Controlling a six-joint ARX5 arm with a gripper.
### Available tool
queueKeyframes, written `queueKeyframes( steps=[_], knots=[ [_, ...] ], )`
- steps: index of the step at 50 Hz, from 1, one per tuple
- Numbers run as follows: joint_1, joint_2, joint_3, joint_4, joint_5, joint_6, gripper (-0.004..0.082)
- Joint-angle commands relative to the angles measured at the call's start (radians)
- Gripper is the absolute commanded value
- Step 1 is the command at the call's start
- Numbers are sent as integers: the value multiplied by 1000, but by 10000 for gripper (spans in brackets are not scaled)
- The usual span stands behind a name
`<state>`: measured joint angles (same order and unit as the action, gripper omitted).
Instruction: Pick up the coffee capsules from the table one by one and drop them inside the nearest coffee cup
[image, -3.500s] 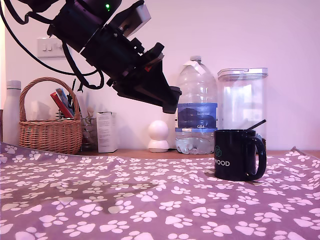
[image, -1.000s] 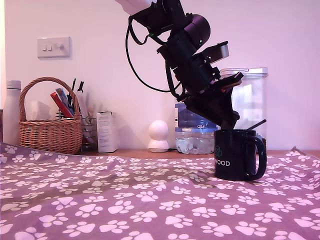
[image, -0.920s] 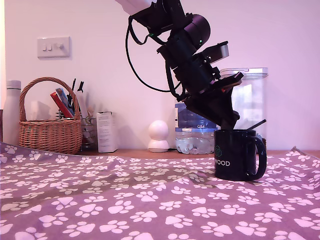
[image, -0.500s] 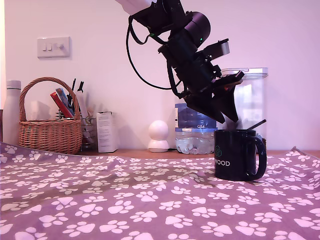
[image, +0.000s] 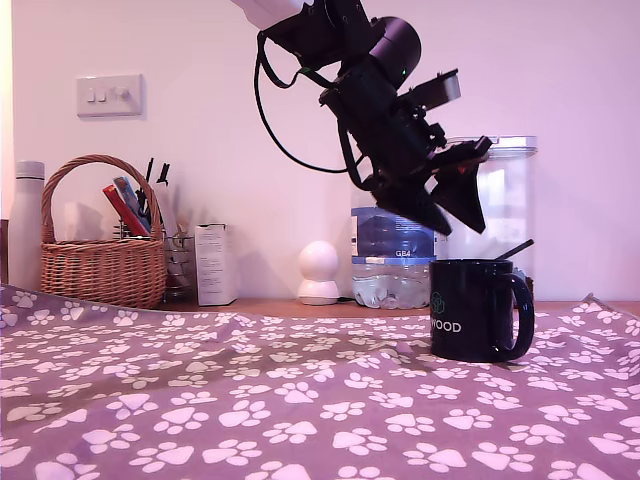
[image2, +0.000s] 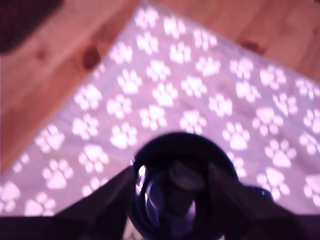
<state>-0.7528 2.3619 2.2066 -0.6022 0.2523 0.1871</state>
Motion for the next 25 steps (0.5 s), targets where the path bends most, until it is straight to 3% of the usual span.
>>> queueKeyframes(
  steps=[1, 25],
  knots=[
    [-6, -60, 7, 23, 2, 5, 33],
    [7, -322, 7, 212, 15, 4, 34]
  ],
)
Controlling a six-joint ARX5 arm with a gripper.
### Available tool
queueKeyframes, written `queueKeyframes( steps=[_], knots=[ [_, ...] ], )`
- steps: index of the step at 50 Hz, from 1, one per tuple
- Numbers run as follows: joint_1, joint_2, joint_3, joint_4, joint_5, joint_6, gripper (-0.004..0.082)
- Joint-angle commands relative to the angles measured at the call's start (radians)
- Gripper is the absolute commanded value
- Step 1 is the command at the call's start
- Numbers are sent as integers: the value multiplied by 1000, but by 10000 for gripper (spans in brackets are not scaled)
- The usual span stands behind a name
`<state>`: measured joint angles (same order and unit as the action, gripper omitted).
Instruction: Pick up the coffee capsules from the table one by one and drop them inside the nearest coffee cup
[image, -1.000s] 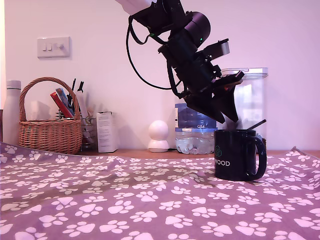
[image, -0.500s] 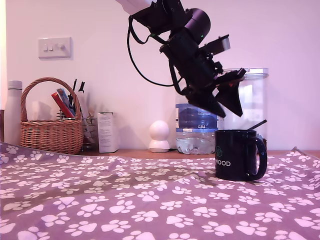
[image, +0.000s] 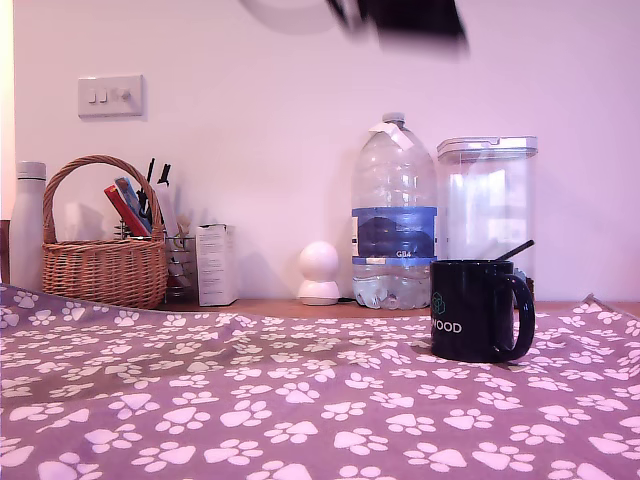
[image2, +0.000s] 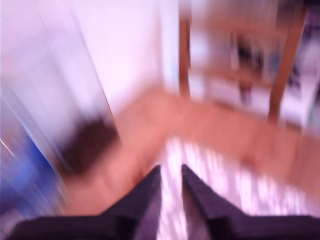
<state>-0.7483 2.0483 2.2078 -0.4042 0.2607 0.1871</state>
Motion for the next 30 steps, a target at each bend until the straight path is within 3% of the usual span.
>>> queueKeyframes(
  steps=[1, 15, 30],
  knots=[
    [4, -22, 6, 19, 7, 4, 34],
    [47, -157, -52, 82, 59, -8, 34],
    [105, -499, -653, 474, 64, -86, 21]
  ],
)
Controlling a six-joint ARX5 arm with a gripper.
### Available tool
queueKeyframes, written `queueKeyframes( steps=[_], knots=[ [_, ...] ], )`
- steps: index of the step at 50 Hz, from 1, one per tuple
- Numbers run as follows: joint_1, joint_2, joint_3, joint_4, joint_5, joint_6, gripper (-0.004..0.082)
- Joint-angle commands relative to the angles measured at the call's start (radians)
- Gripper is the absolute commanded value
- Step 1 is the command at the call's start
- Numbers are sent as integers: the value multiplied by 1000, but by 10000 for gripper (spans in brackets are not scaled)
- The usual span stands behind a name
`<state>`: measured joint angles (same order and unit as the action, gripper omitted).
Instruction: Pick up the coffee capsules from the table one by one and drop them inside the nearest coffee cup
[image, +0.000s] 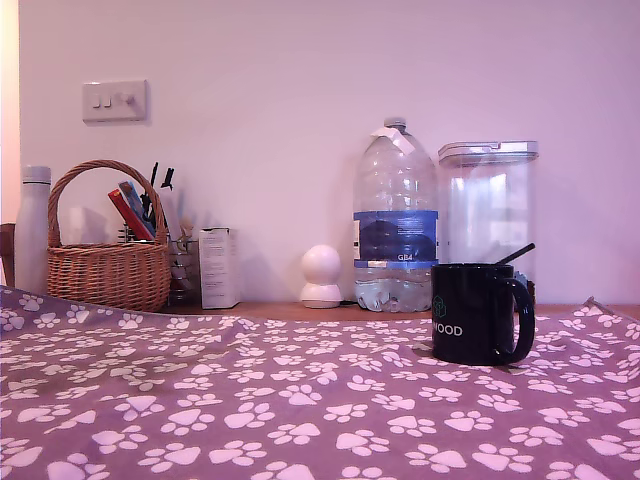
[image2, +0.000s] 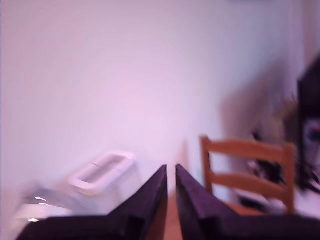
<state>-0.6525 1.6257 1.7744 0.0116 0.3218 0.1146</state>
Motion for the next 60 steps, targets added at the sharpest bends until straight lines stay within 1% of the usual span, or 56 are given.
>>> queueKeyframes(
  steps=[1, 5, 10, 18, 21, 23, 24, 28, 30, 32, 38, 42, 48, 51, 53, 57, 60],
  knots=[
    [11, -92, -250, 71, 3, -13, 21],
    [26, -163, -391, 121, 2, -21, 21],
    [47, -226, -541, 156, -14, -21, 20],
    [79, -286, -745, 230, -24, -21, 11],
    [87, -302, -815, 277, -44, -38, -12],
    [95, -311, -863, 305, -47, -43, -17],
    [98, -314, -883, 314, -47, -54, -17],
    [113, -319, -953, 335, -54, -70, -17],
    [121, -319, -983, 344, -56, -77, -17],
    [130, -319, -1014, 359, -64, -93, -18],
    [154, -319, -1092, 417, -75, -113, -19],
    [164, -319, -1136, 444, -101, -142, -19],
    [173, -319, -1172, 448, -147, -155, -19],
    [173, -319, -1187, 464, -167, -169, -19],
    [173, -319, -1192, 469, -174, -172, -19],
    [173, -319, -1194, 469, -176, -193, -19],
    [173, -319, -1194, 469, -185, -197, -19]
  ],
)
